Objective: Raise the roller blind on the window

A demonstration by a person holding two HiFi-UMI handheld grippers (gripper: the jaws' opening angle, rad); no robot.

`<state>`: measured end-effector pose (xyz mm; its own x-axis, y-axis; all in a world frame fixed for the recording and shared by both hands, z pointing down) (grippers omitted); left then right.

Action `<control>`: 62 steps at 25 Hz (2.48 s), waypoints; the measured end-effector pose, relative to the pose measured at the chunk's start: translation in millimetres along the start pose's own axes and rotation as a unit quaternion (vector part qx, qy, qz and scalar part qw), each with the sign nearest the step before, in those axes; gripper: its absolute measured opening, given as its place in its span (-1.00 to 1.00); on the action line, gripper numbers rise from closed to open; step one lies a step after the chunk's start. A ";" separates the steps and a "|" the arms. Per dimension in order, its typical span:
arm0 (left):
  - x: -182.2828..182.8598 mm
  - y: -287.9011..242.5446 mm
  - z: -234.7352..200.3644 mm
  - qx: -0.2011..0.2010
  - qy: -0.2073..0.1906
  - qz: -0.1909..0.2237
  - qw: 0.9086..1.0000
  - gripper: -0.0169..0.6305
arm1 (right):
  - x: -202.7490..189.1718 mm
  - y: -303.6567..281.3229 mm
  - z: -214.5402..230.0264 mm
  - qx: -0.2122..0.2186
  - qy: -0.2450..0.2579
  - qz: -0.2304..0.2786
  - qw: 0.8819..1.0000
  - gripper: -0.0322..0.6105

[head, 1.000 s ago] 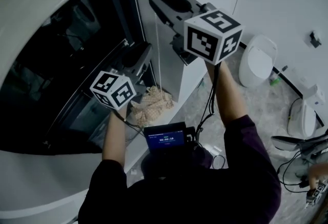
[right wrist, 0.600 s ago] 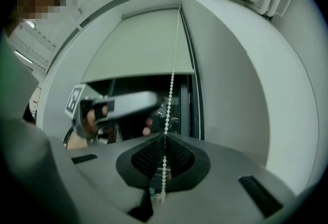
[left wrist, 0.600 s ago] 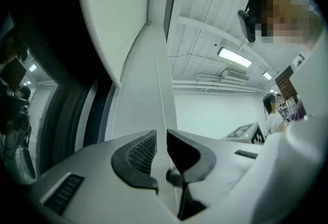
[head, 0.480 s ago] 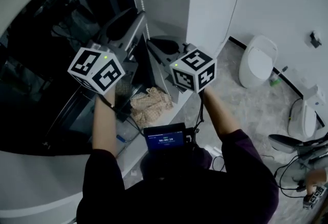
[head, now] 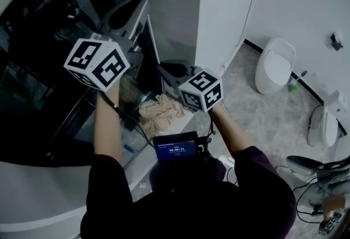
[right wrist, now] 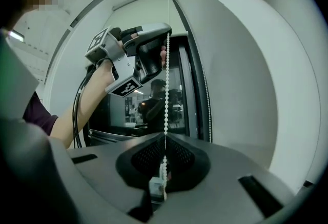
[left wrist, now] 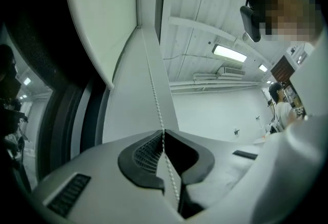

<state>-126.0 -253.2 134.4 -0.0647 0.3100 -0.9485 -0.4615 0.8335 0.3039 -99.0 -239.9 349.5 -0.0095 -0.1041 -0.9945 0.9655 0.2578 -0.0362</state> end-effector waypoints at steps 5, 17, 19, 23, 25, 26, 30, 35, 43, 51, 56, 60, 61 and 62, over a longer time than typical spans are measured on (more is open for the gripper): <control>0.1 -5.0 2.1 0.000 -0.007 -0.004 1.000 -0.89 | 1.9 5.8 2.8 -0.005 0.010 -0.004 1.000 -0.87; -28.5 8.1 -3.0 0.017 -0.028 -0.022 0.999 -0.90 | 120.6 38.2 18.1 -0.015 0.052 0.112 0.992 -0.74; -53.6 10.1 0.8 0.013 -0.009 -0.042 0.999 -0.90 | 156.7 40.8 20.1 -0.015 0.067 0.133 0.989 -0.73; -95.6 21.1 10.6 0.006 0.019 -0.073 0.997 -0.90 | 210.0 35.9 15.0 -0.016 0.099 0.151 0.983 -0.73; -112.2 26.0 16.5 0.009 0.023 -0.085 0.996 -0.90 | 227.4 32.3 10.9 -0.009 0.104 0.161 0.981 -0.65; -120.6 27.8 20.2 0.009 0.024 -0.091 0.996 -0.90 | 233.8 31.0 9.4 -0.004 0.104 0.165 0.981 -0.59; -146.1 37.0 33.7 0.003 0.041 -0.109 0.993 -0.90 | 244.5 25.2 4.9 0.006 0.107 0.163 0.981 -0.50; -143.7 40.1 39.3 0.000 0.037 -0.109 0.993 -0.90 | 251.1 21.9 6.5 -0.026 0.132 0.161 0.978 -0.51; -136.1 48.8 41.3 -0.016 0.063 -0.090 0.994 -0.90 | 259.6 19.3 0.6 -0.037 0.160 0.139 0.977 -0.85; -87.6 56.4 10.2 -0.002 0.116 -0.031 0.993 -0.88 | 236.6 37.2 -5.8 -0.036 0.147 0.144 0.978 -0.85; -43.8 35.6 15.3 -0.014 0.082 -0.012 0.996 -0.88 | 196.6 28.9 -1.7 -0.032 0.133 0.118 0.984 -0.85; -39.5 29.2 17.0 -0.022 0.066 -0.016 0.997 -0.88 | 163.6 30.5 0.7 -0.032 0.110 0.115 0.987 -0.85; -38.7 30.0 14.8 -0.023 0.073 -0.013 0.997 -0.87 | 157.2 30.8 0.2 -0.032 0.106 0.113 0.987 -0.85; -37.1 31.3 12.1 -0.023 0.080 -0.008 0.996 -0.88 | 151.5 30.7 -0.9 -0.032 0.103 0.110 0.988 -0.85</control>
<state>-127.3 -233.1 180.2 -0.1955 0.2163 -0.9565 -0.5027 0.8154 0.2872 -71.1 -246.9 197.7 0.1404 0.1582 -0.9774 0.9319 0.3123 0.1844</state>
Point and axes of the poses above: the fingertips, and each gripper's own axes: y backward along the fingers, z to its right, x out of its top, the point moved 2 cm from there along y, backward along the fingers, and after that the axes turned 10 degrees about x, right-handed, at the moved point
